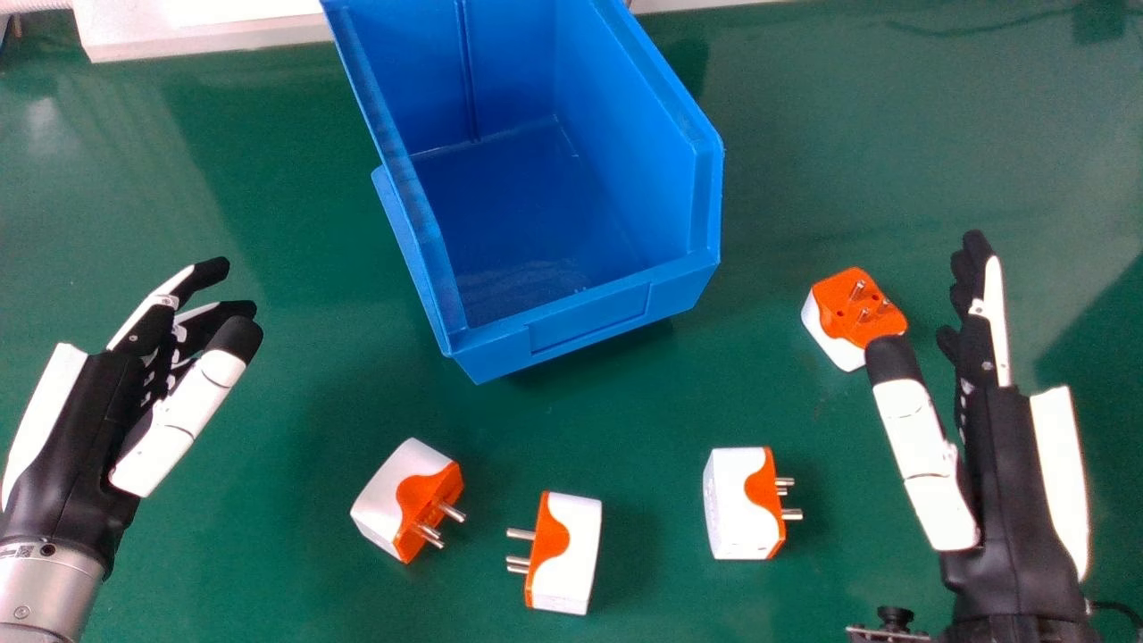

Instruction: Pick all objects and put in blue box

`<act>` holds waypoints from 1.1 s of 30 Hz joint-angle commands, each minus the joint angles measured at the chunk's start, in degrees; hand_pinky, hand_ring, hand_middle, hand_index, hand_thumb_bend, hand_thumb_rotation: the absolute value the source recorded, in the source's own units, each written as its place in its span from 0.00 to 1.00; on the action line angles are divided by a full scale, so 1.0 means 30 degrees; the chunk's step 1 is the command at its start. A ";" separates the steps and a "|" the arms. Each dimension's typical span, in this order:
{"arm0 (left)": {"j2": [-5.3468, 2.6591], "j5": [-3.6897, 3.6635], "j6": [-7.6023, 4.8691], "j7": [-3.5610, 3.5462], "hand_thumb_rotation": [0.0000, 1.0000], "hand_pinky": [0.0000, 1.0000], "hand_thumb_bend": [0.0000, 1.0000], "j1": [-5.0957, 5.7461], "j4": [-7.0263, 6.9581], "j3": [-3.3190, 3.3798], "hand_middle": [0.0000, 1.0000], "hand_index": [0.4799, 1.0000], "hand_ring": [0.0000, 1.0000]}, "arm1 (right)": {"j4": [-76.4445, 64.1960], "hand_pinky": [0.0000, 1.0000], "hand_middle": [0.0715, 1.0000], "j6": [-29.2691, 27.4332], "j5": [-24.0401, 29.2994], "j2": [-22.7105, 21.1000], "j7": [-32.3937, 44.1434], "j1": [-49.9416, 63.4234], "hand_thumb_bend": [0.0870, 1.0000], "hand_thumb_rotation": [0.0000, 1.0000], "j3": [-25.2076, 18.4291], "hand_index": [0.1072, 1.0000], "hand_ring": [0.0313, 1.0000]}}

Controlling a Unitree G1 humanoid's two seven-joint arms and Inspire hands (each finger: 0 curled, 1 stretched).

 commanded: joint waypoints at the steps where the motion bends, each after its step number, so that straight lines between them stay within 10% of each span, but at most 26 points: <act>1: 0.0242 -0.0124 -0.0082 0.0026 0.86 0.80 0.75 -0.0050 -0.0270 0.0255 0.82 0.79 0.83 | -0.0458 0.94 1.00 -0.0165 -0.0017 0.0000 -0.0205 -0.0064 0.37 1.00 -0.0048 0.99 1.00; 18: 0.0235 -0.0145 0.0022 -0.0002 0.86 0.80 0.74 -0.0028 -0.0422 0.0258 0.82 0.78 0.83 | -0.0425 0.94 1.00 -0.0198 0.0029 0.0011 -0.0178 -0.0144 0.38 1.00 -0.0066 0.99 1.00; 33: -0.0117 0.0411 0.0224 0.0357 0.86 0.80 0.75 0.0126 -0.0869 -0.0113 0.82 0.78 0.82 | -0.0383 0.94 1.00 -0.0207 -0.0018 -0.0095 -0.0232 -0.0089 0.38 1.00 -0.0313 0.99 1.00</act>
